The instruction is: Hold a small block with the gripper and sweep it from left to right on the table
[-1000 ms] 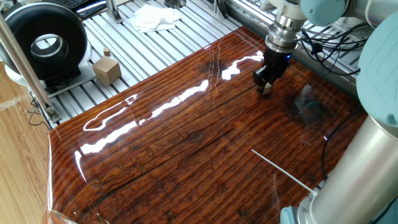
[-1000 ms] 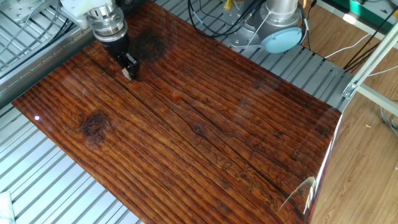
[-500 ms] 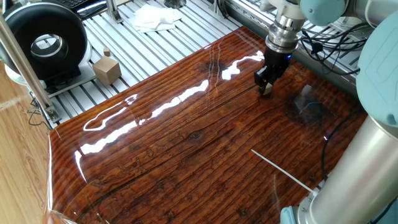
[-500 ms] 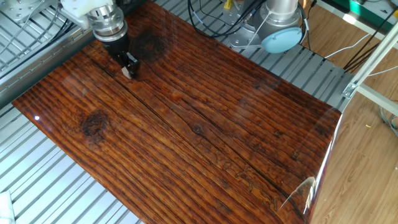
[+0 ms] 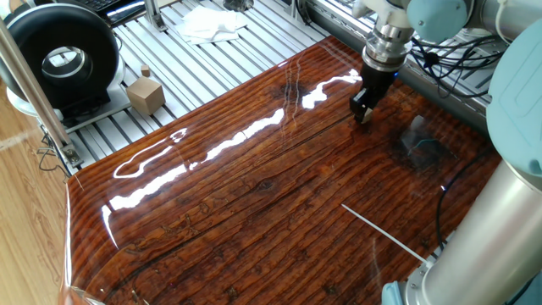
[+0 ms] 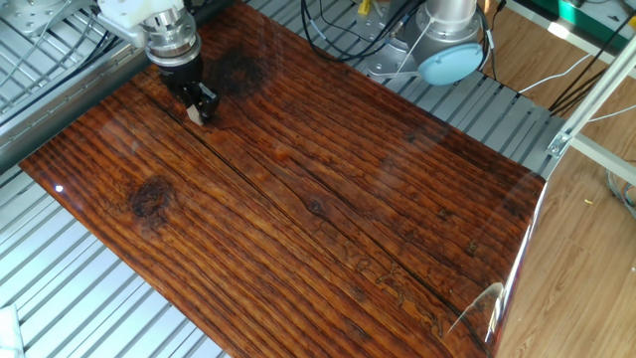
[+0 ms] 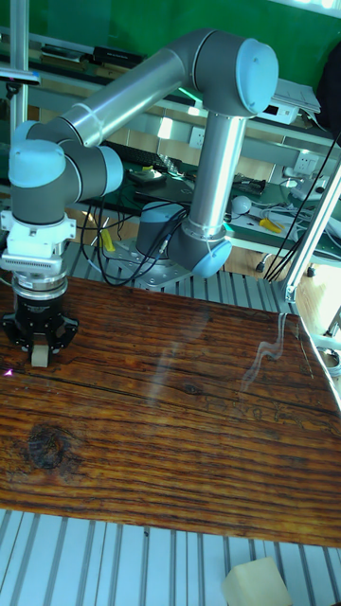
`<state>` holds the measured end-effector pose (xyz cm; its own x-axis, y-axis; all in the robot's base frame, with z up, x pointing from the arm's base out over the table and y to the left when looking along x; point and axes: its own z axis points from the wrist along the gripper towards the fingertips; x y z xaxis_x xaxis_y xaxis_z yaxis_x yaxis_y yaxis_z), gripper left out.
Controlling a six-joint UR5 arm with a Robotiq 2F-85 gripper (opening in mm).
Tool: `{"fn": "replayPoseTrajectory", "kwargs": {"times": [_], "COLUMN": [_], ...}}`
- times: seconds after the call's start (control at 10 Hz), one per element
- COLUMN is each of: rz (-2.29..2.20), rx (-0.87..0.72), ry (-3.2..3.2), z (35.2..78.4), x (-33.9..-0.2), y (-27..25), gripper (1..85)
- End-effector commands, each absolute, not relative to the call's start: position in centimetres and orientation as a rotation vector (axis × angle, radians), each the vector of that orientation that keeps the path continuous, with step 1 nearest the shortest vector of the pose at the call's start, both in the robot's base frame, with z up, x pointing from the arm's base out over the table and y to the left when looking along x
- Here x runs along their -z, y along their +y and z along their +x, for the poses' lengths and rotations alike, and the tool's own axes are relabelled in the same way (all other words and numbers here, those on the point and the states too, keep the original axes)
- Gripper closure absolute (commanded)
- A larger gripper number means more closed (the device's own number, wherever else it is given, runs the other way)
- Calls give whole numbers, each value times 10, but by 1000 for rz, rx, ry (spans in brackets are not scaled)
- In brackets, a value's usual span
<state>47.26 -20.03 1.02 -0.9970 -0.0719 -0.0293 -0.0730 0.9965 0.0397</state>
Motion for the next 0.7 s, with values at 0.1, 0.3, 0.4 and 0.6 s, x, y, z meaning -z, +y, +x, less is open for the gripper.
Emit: {"fn": "replayPoseTrajectory", "kwargs": {"times": [0.1,0.3,0.4,0.6], "rz": [-152,-142,-130,-83], "rx": [-48,-35,-24,-26], "ry": [3090,3112,3119,3141], "z": [478,472,470,465], "x": [-11,-11,-11,-11], "y": [-204,-206,-208,-208], "gripper": [847,847,847,847]}}
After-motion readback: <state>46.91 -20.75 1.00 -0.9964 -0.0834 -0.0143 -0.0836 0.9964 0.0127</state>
